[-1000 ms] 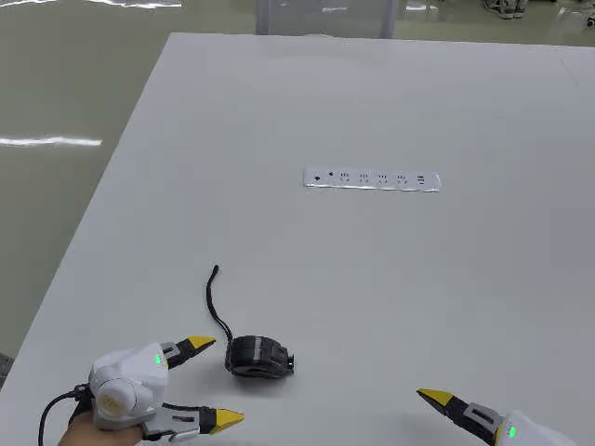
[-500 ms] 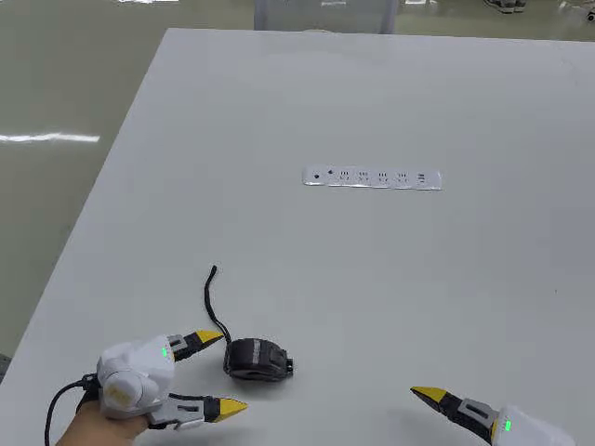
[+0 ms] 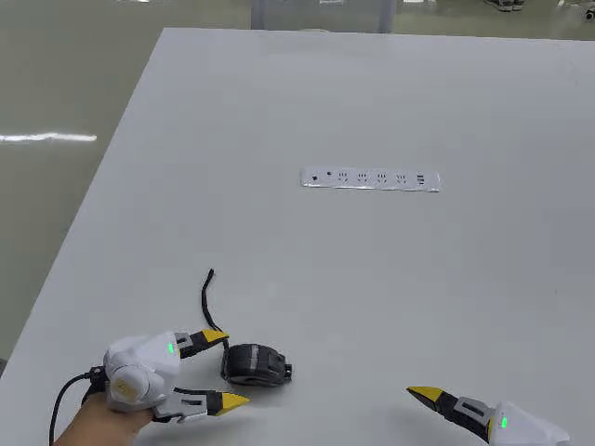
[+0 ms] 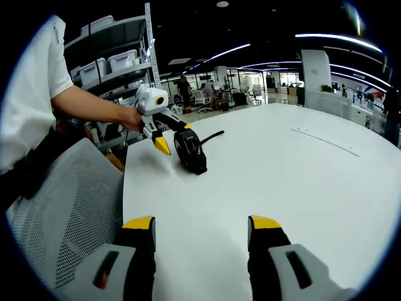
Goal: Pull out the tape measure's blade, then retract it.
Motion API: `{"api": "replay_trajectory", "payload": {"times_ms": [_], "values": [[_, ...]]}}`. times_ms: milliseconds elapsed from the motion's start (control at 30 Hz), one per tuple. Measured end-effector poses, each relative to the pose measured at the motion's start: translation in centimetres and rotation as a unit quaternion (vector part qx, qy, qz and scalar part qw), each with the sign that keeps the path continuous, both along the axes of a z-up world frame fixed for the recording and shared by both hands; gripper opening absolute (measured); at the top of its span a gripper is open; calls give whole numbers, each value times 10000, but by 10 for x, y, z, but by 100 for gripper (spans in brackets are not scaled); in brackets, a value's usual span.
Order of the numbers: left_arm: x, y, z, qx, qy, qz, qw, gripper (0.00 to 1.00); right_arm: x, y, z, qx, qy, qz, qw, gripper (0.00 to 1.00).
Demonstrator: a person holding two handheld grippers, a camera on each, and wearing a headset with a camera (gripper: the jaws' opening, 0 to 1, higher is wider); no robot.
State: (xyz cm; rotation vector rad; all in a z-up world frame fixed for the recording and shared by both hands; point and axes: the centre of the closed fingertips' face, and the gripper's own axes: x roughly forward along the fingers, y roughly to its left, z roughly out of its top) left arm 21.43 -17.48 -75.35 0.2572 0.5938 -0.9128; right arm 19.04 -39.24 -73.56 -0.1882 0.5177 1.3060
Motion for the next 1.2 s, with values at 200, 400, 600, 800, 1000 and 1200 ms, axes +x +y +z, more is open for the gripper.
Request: {"api": "replay_trajectory", "payload": {"times_ms": [200,400,600,800,1000,1200], "values": [[5,-4,0,-58,39,-108,9999,54,2,2,-4,38,43,53,10000,59],[7,-8,-3,-85,87,-235,9996,51,3,5,-4,25,81,90,9999,59],[6,-11,-6,-103,167,-333,9993,48,5,7,-7,-20,107,131,9999,58],[6,-10,-9,-128,231,-403,9988,45,7,8,-8,-30,126,163,9998,58],[4,-12,-10,-168,295,-491,9982,38,9,10,-9,-12,145,171,9997,57],[4,-13,-13,-162,341,-508,9980,34,10,10,-9,-4,160,178,9997,56]]}}
